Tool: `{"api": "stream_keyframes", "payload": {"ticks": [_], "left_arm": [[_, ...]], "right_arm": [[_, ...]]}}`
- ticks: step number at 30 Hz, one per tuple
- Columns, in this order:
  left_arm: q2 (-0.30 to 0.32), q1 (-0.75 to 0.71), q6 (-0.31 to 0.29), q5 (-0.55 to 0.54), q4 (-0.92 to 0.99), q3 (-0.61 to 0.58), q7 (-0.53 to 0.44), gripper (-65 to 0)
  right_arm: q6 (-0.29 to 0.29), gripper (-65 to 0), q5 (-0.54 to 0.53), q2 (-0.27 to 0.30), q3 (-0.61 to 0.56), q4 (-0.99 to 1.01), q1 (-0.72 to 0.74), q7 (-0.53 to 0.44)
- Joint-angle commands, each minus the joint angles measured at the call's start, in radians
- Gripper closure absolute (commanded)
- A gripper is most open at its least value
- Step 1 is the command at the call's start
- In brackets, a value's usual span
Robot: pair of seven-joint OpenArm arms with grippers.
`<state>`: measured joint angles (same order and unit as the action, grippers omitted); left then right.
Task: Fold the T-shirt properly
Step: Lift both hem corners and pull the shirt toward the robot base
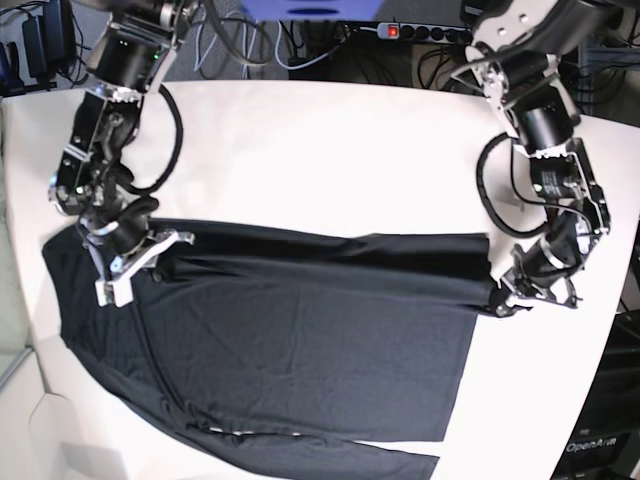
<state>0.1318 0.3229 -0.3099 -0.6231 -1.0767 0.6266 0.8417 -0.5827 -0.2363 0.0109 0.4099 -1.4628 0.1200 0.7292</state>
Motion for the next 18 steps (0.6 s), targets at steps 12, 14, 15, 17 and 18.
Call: {"api": "stream_keyframes", "payload": {"ticks": [12,14,15,17,18], "left_arm": [[0.021,0.034,-0.01,-0.019,0.005,-0.004,-0.051,0.0],[0.025,0.034,-0.01,-0.019,0.005,-0.004,-0.051,0.0],[0.029,0.037,-0.01,-0.019,0.005,-0.004,-0.051,0.0],[0.03,0.046,-0.01,-0.019,0.005,-0.004,-0.051,0.0],[0.03,0.046,-0.01,-0.019,0.005,-0.004,-0.051,0.0]], "right_arm": [[-0.006,-1.4,-0.013,0.047,0.002,0.113,0.109,-0.026],[-0.006,-1.5,-0.013,0.054,0.002,0.115,0.117,-0.026],[-0.006,-1.5,-0.011,0.062,0.001,0.116,0.125,-0.024],[-0.006,-1.5,-0.011,0.067,-0.016,0.116,0.132,-0.024],[-0.006,-1.5,-0.011,0.068,-0.032,0.116,0.14,-0.024]]}}
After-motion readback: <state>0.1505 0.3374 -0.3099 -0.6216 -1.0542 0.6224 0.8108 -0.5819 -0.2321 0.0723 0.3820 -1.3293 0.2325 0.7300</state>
